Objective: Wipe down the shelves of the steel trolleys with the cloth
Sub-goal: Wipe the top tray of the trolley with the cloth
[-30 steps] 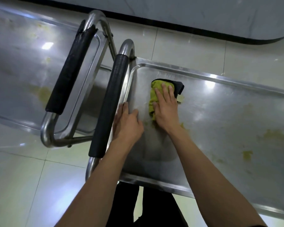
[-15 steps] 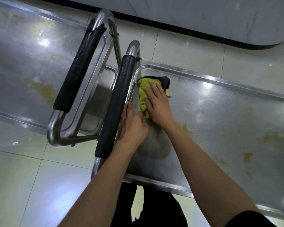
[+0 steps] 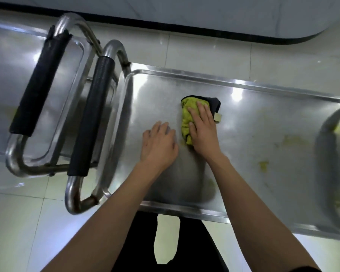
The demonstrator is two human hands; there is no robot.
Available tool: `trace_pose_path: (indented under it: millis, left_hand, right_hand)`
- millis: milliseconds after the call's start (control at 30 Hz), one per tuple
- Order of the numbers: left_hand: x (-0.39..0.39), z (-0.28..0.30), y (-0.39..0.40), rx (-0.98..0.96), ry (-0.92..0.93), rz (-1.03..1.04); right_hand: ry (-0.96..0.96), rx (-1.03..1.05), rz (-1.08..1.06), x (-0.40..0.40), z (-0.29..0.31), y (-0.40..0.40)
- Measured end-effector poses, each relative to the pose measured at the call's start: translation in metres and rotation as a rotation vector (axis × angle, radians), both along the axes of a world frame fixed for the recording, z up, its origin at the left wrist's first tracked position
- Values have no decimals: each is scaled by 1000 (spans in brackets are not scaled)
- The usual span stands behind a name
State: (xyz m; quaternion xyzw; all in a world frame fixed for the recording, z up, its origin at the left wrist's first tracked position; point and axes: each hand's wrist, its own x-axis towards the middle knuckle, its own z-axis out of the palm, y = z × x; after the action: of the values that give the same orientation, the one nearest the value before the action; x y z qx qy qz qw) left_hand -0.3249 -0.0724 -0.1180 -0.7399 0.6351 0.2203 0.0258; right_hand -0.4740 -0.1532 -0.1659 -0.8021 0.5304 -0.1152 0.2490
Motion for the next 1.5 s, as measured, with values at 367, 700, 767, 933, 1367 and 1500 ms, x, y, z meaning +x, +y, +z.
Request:
trace_pose_path:
  millis: [367, 700, 767, 933, 1367, 1500]
  left_hand:
    - [-80, -6, -36, 58, -117, 45]
    - [-89, -6, -41, 66, -153, 60]
    - [-84, -8, -39, 53, -151, 50]
    - [-64, -12, -30, 35, -129, 8]
    - [26, -23, 70, -206, -25, 222]
    - [50, -18, 95, -129, -38, 309]
  right_hand:
    - [14, -4, -86, -147, 1, -14]
    - [26, 13, -152, -179, 4, -9]
    - [50, 10, -168, -164, 4, 1]
    - [64, 64, -125, -130, 4, 22]
    - [8, 100, 0, -18, -5, 64]
    - [29, 78, 86, 30, -10, 79]
